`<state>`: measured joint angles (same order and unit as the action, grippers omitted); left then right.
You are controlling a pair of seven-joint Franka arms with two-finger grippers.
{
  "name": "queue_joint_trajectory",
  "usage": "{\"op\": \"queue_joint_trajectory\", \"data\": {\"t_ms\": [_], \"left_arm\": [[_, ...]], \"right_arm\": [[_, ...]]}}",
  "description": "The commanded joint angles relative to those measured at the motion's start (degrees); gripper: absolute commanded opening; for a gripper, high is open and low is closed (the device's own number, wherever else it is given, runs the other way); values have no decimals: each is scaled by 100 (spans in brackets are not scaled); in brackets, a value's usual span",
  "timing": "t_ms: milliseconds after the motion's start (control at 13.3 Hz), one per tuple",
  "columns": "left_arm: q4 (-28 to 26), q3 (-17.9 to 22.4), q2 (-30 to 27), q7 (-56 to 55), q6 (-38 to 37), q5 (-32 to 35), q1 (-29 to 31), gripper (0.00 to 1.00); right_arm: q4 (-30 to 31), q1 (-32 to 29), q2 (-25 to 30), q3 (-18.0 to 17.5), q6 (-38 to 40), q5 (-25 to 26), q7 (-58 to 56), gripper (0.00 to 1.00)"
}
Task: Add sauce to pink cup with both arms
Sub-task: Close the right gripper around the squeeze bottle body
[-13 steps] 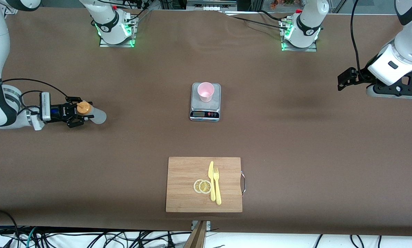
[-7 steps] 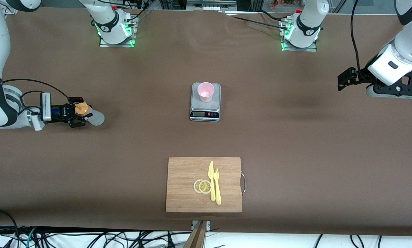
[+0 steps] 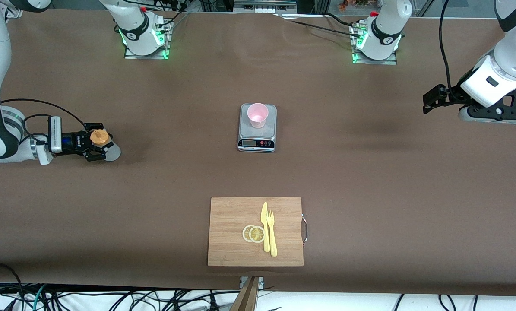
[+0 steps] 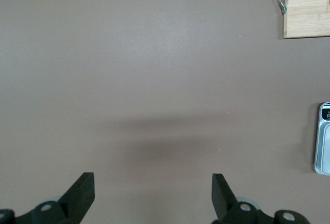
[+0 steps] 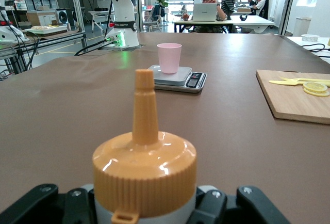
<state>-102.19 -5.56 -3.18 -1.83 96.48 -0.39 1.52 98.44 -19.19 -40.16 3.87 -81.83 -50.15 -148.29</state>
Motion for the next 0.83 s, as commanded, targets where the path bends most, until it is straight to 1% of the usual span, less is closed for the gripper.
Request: {"op": "queue_joint_trajectory", "data": {"t_ms": [0,226,377,527,754], "left_arm": [[182,-50,90,77,-139,118,51,100],[182,-42,90,77,-139,109,51,100],[182,-50,90,77,-147,109,51,100],[182,-42,90,77,-147,109,51,100],[182,-42,90,86,-156,109,112,100]], "right_arm": [[62,169,351,26,18,14,396,28],[70,406,491,26,-69,6,704,28],[114,617,711,26,-175,-3,959,28],[123,845,764,26,-175,-117,1153,28],[115,1144,782,26,-254,-512,1249,28]]}}
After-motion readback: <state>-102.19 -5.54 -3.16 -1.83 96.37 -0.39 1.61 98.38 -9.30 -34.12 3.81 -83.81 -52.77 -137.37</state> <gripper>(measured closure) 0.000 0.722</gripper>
